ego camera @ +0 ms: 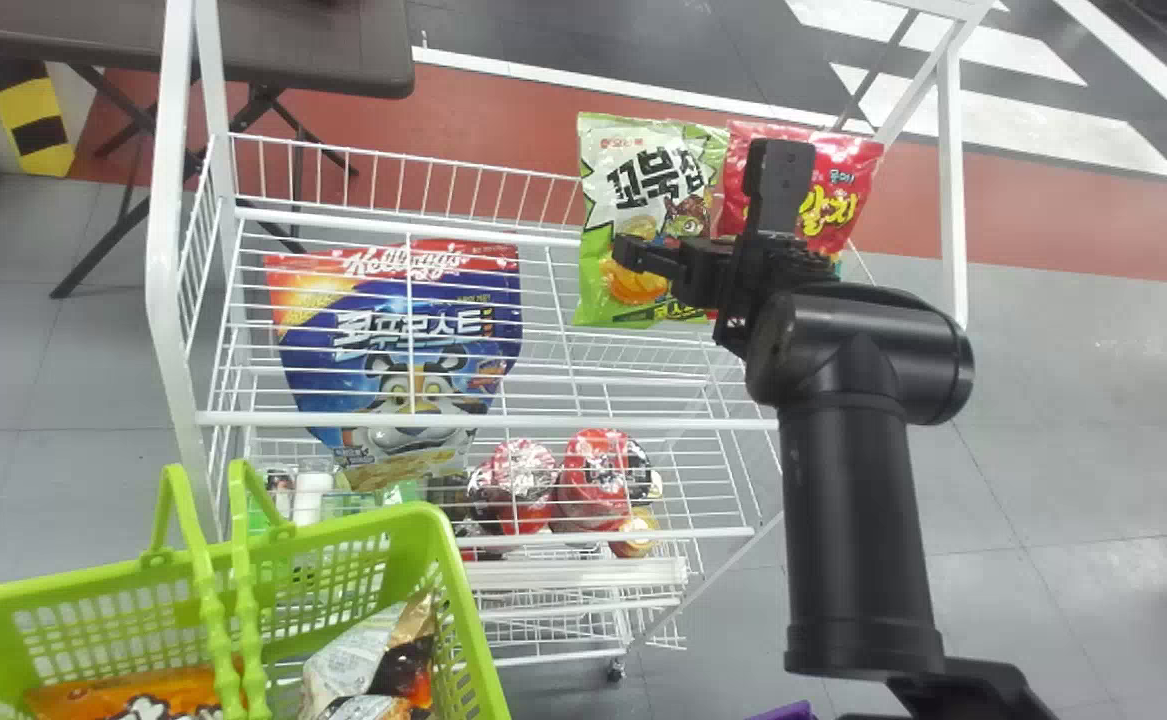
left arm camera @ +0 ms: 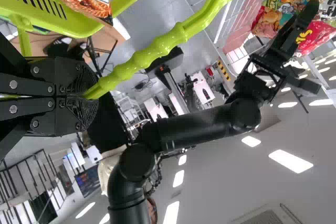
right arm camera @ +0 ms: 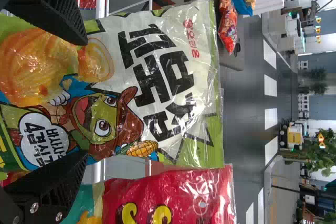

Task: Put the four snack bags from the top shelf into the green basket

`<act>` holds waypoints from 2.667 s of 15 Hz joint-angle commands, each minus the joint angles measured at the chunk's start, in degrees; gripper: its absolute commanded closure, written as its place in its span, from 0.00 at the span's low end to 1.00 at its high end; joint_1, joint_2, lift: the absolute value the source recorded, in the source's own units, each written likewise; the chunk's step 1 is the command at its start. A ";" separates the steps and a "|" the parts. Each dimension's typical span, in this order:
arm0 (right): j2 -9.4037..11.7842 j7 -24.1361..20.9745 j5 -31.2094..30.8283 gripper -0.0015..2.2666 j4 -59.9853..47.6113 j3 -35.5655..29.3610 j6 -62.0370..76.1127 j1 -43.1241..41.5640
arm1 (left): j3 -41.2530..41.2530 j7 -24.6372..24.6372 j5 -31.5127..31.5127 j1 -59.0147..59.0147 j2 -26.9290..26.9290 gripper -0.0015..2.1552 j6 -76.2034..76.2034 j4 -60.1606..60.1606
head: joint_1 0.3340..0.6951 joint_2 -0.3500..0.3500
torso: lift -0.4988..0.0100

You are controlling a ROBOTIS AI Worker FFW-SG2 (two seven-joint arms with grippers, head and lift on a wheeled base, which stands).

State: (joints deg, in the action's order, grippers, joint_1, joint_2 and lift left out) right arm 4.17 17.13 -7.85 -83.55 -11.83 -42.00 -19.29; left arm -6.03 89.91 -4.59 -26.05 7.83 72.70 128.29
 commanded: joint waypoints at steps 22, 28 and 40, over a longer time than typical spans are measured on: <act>-0.04 -1.66 28.42 0.99 -57.69 -1.35 -42.33 33.79 | -2.85 0.66 -2.53 0.04 -0.45 1.00 -2.78 0.99 | 1.00 0.12 | 0.97; -0.21 -1.93 38.88 0.99 -62.61 1.72 -48.08 37.48 | -2.41 0.66 -2.61 1.80 -1.59 1.00 -2.25 0.64 | 1.00 0.28 | 0.97; -0.13 -2.98 36.33 0.99 -56.28 17.28 -48.08 35.11 | 2.69 0.66 -4.99 5.40 -2.21 1.00 2.67 0.99 | 1.00 0.52 | 0.97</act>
State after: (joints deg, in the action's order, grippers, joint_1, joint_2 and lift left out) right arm 3.90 14.07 28.37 -140.53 4.19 -89.08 15.93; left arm -3.84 89.91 -9.49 -20.88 5.63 75.02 129.28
